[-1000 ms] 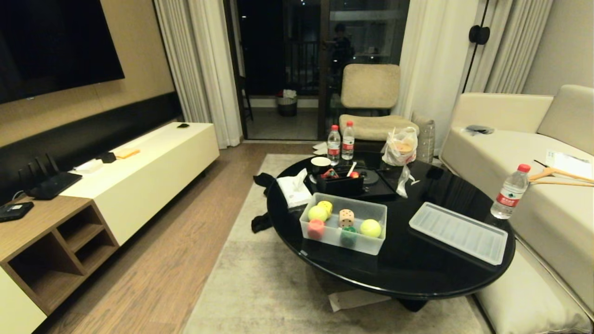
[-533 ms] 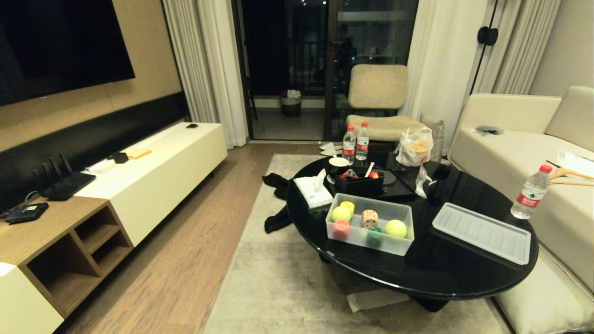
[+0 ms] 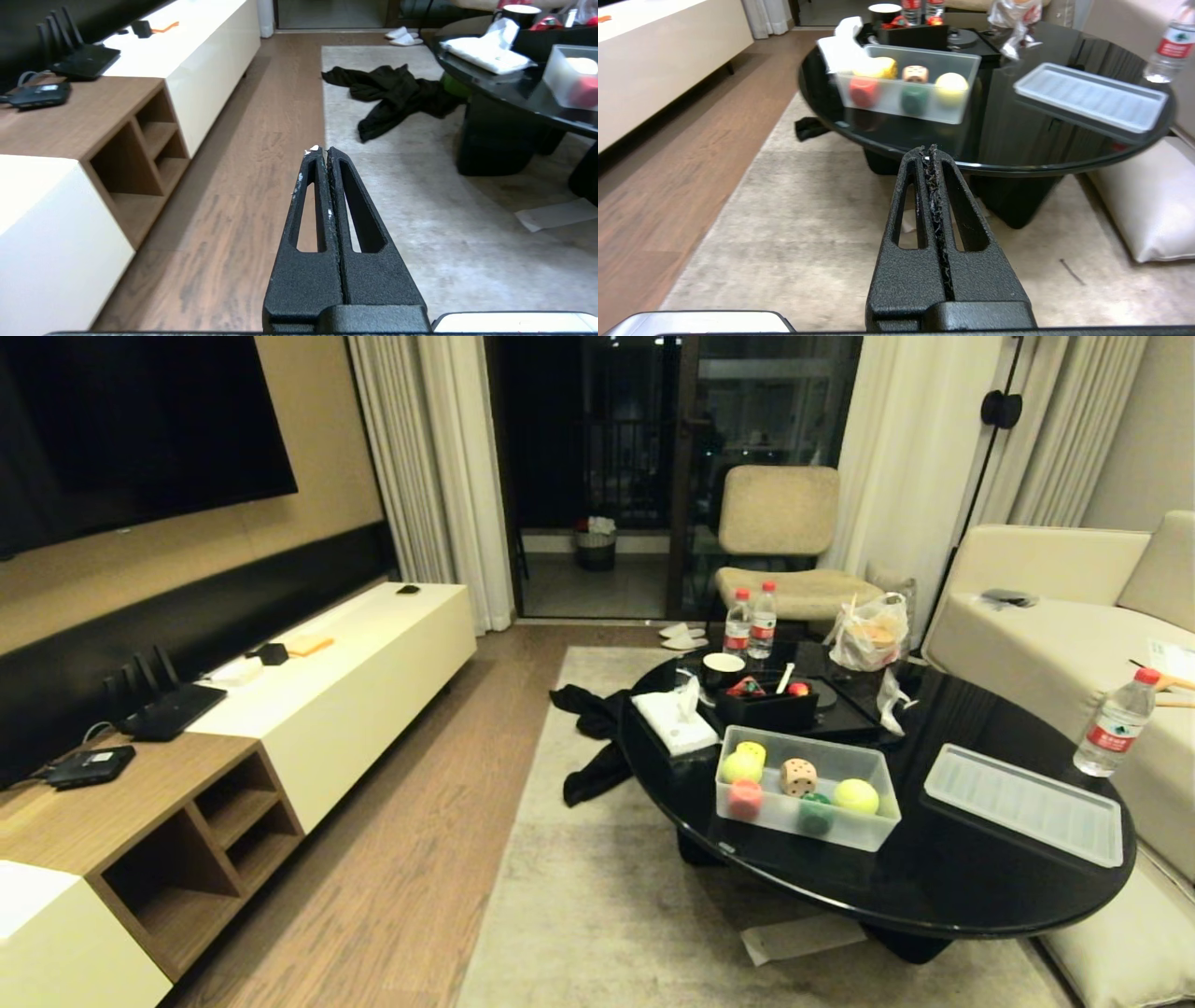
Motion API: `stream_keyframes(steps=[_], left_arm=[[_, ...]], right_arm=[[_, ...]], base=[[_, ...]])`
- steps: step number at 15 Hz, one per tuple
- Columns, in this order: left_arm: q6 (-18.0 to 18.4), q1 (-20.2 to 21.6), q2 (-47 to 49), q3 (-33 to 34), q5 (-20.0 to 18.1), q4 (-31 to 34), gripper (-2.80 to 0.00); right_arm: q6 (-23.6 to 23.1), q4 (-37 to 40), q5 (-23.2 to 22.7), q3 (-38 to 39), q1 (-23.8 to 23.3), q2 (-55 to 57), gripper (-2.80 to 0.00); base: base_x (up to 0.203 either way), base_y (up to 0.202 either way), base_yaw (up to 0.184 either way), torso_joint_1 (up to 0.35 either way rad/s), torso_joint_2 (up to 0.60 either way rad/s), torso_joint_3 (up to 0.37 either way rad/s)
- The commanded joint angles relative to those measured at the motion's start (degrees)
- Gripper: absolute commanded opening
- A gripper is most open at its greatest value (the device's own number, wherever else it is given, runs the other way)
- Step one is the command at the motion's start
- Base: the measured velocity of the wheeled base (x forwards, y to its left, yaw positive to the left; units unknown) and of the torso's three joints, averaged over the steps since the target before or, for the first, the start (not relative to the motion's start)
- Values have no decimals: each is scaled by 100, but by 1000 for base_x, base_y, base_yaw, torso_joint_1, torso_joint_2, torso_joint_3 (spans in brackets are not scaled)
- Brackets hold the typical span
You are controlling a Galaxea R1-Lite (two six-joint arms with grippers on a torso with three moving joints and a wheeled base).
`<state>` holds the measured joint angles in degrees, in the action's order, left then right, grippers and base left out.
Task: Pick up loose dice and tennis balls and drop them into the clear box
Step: Pick up toys out of the box
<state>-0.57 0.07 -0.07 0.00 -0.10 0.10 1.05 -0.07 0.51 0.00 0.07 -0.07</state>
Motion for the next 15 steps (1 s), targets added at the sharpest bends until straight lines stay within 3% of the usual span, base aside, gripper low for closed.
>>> stream_keyframes(steps=[1, 15], left_arm=[[-4, 1, 7, 9, 1, -1, -280], [-4, 1, 7, 9, 1, -1, -280]], right_arm=[[1, -1, 2, 3, 1, 7, -280], [1, -1, 2, 1, 1, 7, -280]], base=[[0, 205, -18, 2, 2, 2], [0, 174, 4, 2, 3, 2]])
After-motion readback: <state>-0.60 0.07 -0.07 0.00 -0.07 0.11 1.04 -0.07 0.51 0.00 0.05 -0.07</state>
